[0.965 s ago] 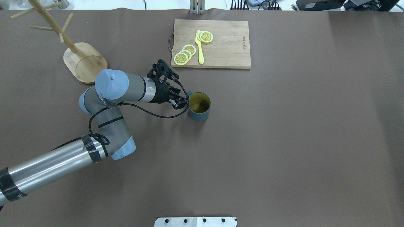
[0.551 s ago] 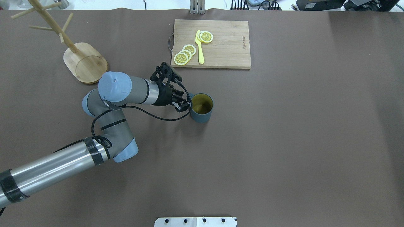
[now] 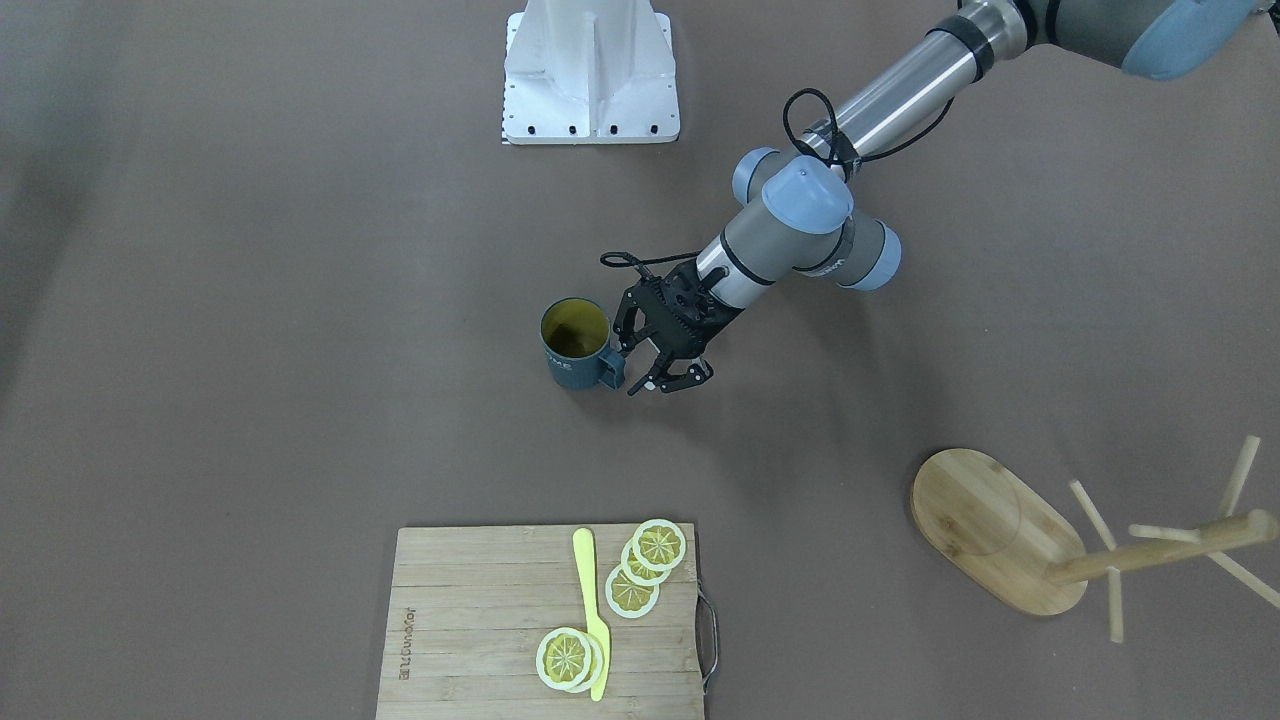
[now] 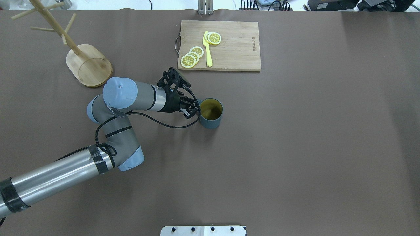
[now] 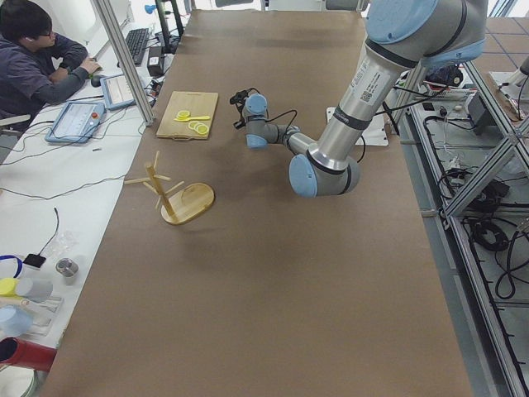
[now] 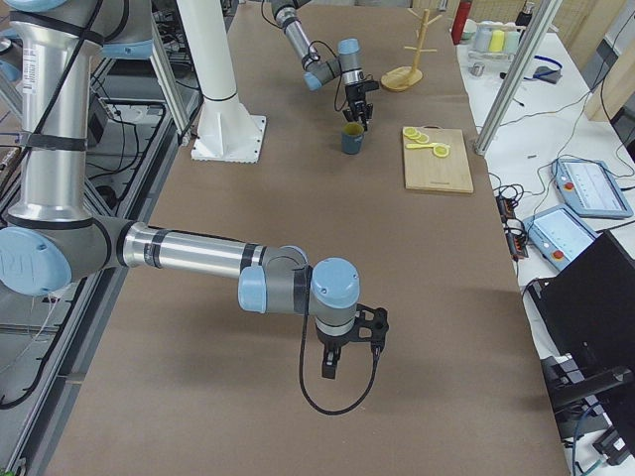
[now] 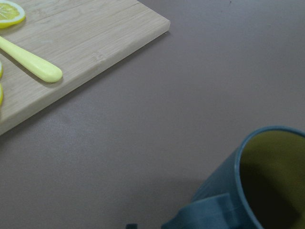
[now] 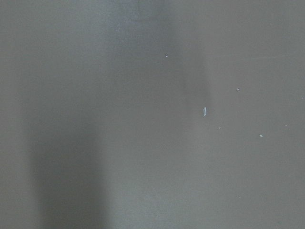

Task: Hang cup on storage rack
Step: 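Close the left gripper on the blue mug's handle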

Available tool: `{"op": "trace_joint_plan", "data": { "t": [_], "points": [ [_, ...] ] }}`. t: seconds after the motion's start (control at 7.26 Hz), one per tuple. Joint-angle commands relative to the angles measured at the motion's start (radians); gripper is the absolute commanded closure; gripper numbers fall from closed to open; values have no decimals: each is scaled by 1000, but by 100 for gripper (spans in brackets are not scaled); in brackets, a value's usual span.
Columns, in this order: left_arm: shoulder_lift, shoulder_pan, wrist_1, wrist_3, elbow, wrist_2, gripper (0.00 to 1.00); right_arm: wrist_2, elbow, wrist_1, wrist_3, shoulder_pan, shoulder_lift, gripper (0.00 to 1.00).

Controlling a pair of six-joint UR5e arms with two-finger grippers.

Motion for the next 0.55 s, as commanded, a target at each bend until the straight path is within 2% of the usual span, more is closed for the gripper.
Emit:
{"op": "trace_joint_plan", "data": {
  "t": [0.0,0.41],
  "points": [
    [0,1,0,-4,-1,0,81,0,-1,0,0,1,0,0],
    [9,6,-11,-6,-2,0,100,0,-1,0,0,-1,0,0]
  ]
}}
